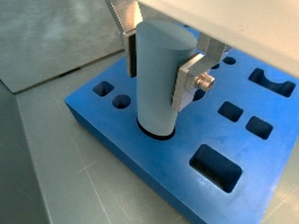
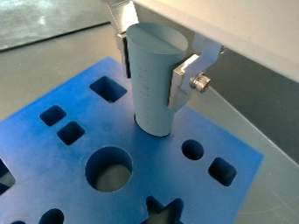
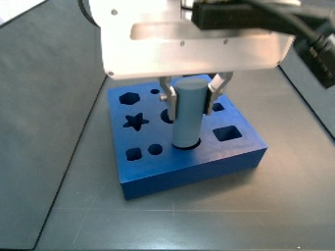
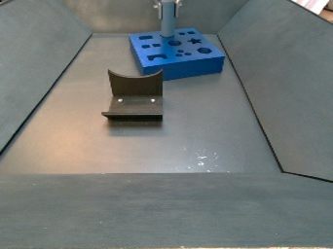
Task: Pick up the oval object. Move up. Move to above the board. Insert the oval object.
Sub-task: Insert the oval object.
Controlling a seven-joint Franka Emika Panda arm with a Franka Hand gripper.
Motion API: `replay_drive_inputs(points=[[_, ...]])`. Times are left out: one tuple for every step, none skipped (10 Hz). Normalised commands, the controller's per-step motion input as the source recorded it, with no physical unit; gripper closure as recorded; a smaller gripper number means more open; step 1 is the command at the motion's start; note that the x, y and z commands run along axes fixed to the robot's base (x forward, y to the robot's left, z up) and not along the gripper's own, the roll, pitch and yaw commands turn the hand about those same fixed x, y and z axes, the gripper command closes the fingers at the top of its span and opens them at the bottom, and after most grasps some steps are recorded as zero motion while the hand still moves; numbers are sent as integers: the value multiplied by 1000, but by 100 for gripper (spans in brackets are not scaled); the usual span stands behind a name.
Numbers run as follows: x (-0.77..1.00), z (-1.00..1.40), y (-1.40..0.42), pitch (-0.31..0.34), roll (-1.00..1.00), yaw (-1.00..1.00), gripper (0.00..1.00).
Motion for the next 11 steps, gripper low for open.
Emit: replay_drive_inputs(points=[[0,-94,-14,-20,19,0,100],[-49,-286,-126,-54,136,0,100],[-29,-326,-37,-60,109,0,100],[0,-154,-3,-44,34,0,100],[0,0,0,-24,0,0,100],[0,-129,-9,-26,51,0,100],[103,-271,-49,-41,110,0,100],[171,-409,-26,-46,154,0,100],[183,-423,-6,-53,129,0,100],[163,-280,0,-27,60,0,100],[80,-129,0,-4,4,-9,100]])
